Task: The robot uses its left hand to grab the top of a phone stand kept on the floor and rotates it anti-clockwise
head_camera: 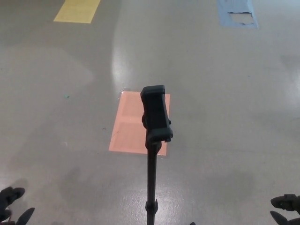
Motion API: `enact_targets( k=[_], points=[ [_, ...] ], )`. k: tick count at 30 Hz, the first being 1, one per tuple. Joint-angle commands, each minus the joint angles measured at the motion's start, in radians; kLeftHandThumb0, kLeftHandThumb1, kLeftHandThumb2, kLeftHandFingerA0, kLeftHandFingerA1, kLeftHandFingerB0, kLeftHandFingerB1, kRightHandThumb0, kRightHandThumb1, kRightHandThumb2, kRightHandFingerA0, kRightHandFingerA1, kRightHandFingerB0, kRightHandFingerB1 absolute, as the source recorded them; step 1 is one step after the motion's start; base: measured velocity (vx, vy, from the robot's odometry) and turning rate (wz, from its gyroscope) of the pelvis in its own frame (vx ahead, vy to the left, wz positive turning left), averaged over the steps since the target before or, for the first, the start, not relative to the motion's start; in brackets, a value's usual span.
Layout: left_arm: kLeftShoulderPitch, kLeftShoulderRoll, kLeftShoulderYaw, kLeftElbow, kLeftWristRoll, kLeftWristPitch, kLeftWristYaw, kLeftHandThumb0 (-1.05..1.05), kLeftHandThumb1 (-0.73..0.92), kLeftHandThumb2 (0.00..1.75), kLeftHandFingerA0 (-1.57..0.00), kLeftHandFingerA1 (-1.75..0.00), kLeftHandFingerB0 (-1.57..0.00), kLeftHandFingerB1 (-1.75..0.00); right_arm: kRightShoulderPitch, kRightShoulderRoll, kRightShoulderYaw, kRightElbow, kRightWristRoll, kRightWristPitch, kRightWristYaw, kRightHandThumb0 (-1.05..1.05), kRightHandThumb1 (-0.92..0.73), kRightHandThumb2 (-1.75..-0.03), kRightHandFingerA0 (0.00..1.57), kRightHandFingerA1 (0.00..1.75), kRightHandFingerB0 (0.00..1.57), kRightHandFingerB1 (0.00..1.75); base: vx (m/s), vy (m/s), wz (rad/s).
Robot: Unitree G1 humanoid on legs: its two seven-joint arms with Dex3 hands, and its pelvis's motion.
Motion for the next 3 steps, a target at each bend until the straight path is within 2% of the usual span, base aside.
enact_targets(
  k=[1,3],
  points=[
    [-0.016,0.03,0.009,0.01,0.034,-0.019,-0.011,-0.72,0.69,1.01,-0.05,-0.41,-0.03,-0.29,-0.01,-0.004,-0.005,0.005,0.007,-0.004,0.003,-0.65,-0.7,-1.0,0.03,0.42,0.04,0.27,0.0,0.0,0.0],
    [-0.016,0.029,0.007,0.01,0.037,-0.017,-0.009,-0.73,0.69,1.01,-0.06,-0.41,-0.02,-0.29,-0.011,-0.006,-0.003,0.005,0.005,-0.004,0.005,-0.65,-0.7,-1.0,0.02,0.42,0.04,0.27,0.0,0.0,0.0]
  ],
)
